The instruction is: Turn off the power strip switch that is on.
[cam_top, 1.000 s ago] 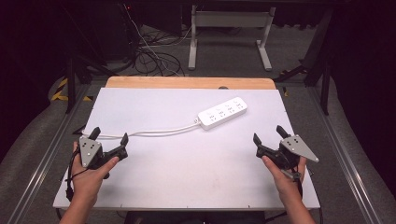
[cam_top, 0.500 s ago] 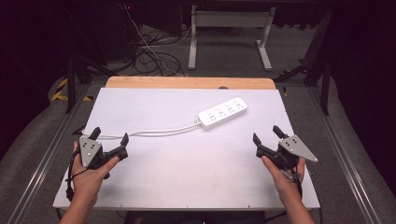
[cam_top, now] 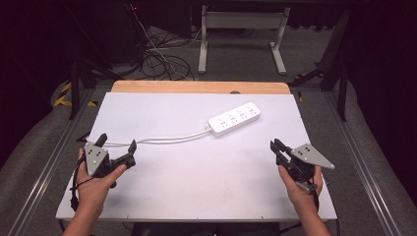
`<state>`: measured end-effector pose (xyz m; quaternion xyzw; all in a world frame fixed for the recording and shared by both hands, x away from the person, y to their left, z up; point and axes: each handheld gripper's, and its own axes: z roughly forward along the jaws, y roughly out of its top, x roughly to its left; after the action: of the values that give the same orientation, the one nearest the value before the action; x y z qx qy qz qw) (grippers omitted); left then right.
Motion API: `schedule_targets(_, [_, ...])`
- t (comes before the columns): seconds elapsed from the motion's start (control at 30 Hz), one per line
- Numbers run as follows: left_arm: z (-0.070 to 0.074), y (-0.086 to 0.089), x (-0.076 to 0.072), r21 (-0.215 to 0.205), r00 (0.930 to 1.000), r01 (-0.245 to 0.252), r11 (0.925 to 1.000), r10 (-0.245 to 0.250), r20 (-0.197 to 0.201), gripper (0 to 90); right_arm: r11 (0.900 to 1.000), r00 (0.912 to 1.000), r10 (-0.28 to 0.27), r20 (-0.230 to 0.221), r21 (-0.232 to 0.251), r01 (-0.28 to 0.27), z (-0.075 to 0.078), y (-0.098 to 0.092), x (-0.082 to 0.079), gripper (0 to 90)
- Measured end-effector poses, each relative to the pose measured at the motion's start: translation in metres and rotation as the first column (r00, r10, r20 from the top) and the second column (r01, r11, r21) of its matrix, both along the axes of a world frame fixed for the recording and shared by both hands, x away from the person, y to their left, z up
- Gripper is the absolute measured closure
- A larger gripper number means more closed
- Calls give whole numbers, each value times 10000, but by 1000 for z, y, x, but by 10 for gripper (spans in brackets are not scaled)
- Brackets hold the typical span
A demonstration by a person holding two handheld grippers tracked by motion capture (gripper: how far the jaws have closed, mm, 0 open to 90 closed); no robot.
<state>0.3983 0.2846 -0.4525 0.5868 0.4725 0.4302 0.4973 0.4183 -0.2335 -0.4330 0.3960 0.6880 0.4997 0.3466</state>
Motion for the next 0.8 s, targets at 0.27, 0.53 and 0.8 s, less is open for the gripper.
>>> schedule_targets(0.27, [0, 1, -1, 18, 10000, -43, 10000, 43, -16, 58, 9998, 9986, 178, -498, -64, -181, 13, -3, -2, 900])
schedule_targets(0.53, [-1, 2, -1, -23, 9999, -136, 9999, 136, -13, 58, 9982, 9963, 214, -832, -535, -259, 32, 3, 5, 900])
schedule_targets(0.8, [-1, 3, -1, 35, 9999, -127, 9999, 127, -63, 58, 9949, 9900, 229, -1390, -942, -363, 59, 16, 25, 900])
